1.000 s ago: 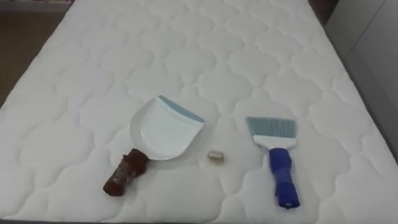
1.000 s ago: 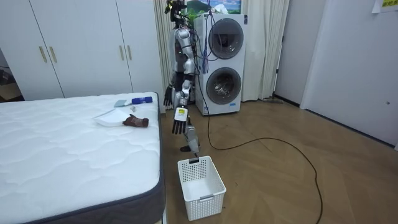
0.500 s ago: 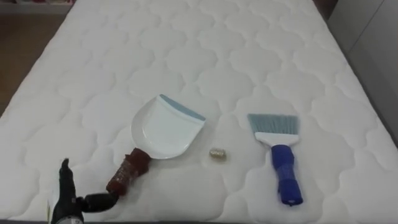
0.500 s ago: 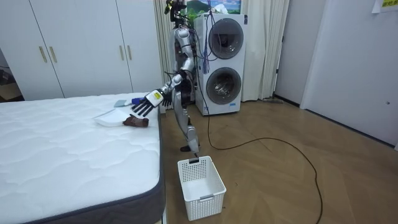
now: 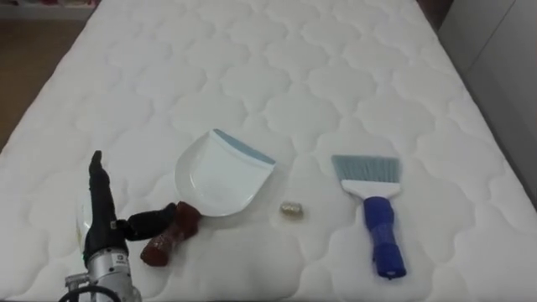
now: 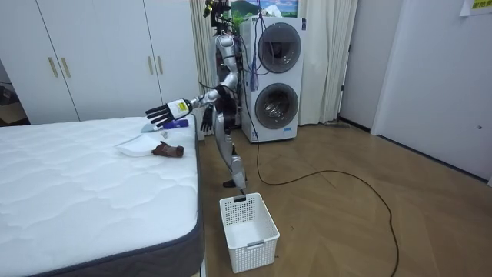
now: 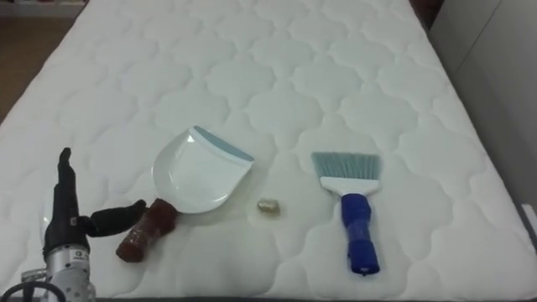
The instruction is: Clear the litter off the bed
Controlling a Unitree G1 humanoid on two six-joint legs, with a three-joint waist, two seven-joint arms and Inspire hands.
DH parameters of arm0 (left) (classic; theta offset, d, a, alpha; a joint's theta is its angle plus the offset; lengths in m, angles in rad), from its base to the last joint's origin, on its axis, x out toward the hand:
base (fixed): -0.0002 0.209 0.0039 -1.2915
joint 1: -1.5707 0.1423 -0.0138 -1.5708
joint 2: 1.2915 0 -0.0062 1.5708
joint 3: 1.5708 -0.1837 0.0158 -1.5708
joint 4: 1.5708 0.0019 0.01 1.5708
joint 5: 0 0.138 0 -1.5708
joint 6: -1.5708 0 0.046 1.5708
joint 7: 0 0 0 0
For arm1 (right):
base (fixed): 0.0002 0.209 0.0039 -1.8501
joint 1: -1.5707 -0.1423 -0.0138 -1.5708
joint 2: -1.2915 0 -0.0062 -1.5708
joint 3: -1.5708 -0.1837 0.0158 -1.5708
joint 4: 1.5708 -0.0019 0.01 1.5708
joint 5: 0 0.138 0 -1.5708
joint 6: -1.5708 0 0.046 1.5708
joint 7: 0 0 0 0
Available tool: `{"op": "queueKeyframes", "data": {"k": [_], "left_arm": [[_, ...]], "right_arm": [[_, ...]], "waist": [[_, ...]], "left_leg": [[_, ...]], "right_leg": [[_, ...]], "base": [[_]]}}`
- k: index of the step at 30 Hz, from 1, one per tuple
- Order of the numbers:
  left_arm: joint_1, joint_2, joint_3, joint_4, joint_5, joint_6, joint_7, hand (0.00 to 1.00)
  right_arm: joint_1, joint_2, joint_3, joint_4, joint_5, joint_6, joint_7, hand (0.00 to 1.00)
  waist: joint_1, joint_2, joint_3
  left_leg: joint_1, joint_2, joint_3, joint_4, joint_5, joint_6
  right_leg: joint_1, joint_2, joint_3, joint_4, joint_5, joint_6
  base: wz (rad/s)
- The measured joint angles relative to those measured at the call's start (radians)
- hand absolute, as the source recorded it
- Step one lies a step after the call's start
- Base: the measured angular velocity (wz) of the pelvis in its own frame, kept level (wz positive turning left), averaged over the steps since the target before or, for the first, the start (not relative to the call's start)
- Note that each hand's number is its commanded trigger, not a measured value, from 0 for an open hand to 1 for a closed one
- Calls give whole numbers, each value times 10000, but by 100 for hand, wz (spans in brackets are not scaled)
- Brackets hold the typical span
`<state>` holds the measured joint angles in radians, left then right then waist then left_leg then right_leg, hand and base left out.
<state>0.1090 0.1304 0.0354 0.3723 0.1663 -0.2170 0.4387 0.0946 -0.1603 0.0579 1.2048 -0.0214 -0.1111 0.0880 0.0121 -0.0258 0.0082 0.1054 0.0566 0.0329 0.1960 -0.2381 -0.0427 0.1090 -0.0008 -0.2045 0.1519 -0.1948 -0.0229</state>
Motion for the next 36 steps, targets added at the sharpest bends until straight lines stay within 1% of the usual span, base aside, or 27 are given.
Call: {"op": "queueKeyframes", "data": {"k": [1, 5, 8, 10, 15, 16, 19, 21, 23, 24, 28, 31, 36], "left_arm": [[-113, 14, -2, 0, -2, -4, 9, 0], [-184, 19, -90, 0, -2, 0, -90, 0], [-183, 12, -388, 17, -2, 71, -169, 0], [-181, -6, -526, 53, -2, 191, -304, 0], [-182, -10, -809, 168, -9, 306, -484, 0], [-179, -10, -914, 238, -20, 392, -541, 0], [-178, -2, -1127, 440, -38, 583, -576, 0], [-169, -2, -1275, 589, -37, 633, -581, 0], [-148, -3, -1375, 609, -38, 655, -583, 0], [-148, -4, -1408, 631, -38, 655, -593, 0], [-181, 19, -1562, 1056, -41, 654, -645, 0], [-180, 19, -1597, 1330, -200, 656, -813, 0], [-191, 84, -1588, 1363, -370, 657, -880, 0]], "right_arm": [[-25, 24, 1, -1, 1, 1, -8, 0], [-31, 63, -6, -19, 16, 43, -77, 0], [-30, 82, -8, -51, 51, 157, -117, 0], [-43, 92, -9, -54, 77, 170, -118, 0], [-39, 91, -4, -56, 147, 217, -117, 0], [-39, 90, -3, -61, 167, 248, -117, 0], [-25, 84, 2, -107, 165, 257, -119, 0], [37, 79, 4, -232, 166, 259, -131, 0], [54, 80, 11, -320, 165, 259, -132, 0], [41, 78, 21, -329, 166, 259, -136, 0], [32, 56, 119, -345, 227, 253, -210, 0], [21, 7, 284, -387, 484, 254, -217, 0], [12, -36, 382, -410, 621, 256, -212, 0]], "waist": [[-53, -25, -17], [-180, -50, -23], [-321, -77, -43], [-347, -73, -54], [-376, -56, -98], [-375, -51, -113], [-376, -32, -126], [-385, -11, -135], [-386, -9, -133], [-379, 11, -119], [-384, 56, -101], [-384, 97, -54], [-377, 121, -48]], "left_leg": [[-75, -3, -37, 20, 0, 0], [-113, -3, -27, 16, 0, 0], [-144, -2, -30, 17, 0, 0], [-157, 1, -29, 16, 0, 0], [-155, 0, -20, 10, 0, 0], [-150, 0, -19, 10, 0, 0], [-129, 2, -20, 4, 0, 0], [-119, 1, -19, 1, 0, 0], [-97, 1, -15, -7, 0, 0], [-91, 1, -12, -7, 0, 0], [-73, 2, 48, -10, 0, 0], [-90, 2, 49, -10, 0, 0], [-275, 5, 56, 9, 0, 0]], "right_leg": [[-68, -2, -21, 14, 1, -2], [-80, -3, -102, 16, 4, -7], [-88, -5, -150, 16, 5, -7], [-112, -3, -143, 14, 5, -7], [-122, 1, -90, 9, 5, -7], [-121, 2, -70, 8, 5, -7], [-120, 13, 1, -1, 5, -7], [-119, 12, 16, -1, 5, -7], [-120, 18, 71, 0, 5, -7], [-118, 18, 71, 1, 5, -8], [-108, 16, 83, 3, 5, -8], [-137, 14, 97, 12, 6, -8], [-338, 11, 101, 65, 8, -12]], "base": [[7], [1], [3], [0], [-1], [-4], [-6], [-4], [-5], [-3], [0], [0], [0]]}}
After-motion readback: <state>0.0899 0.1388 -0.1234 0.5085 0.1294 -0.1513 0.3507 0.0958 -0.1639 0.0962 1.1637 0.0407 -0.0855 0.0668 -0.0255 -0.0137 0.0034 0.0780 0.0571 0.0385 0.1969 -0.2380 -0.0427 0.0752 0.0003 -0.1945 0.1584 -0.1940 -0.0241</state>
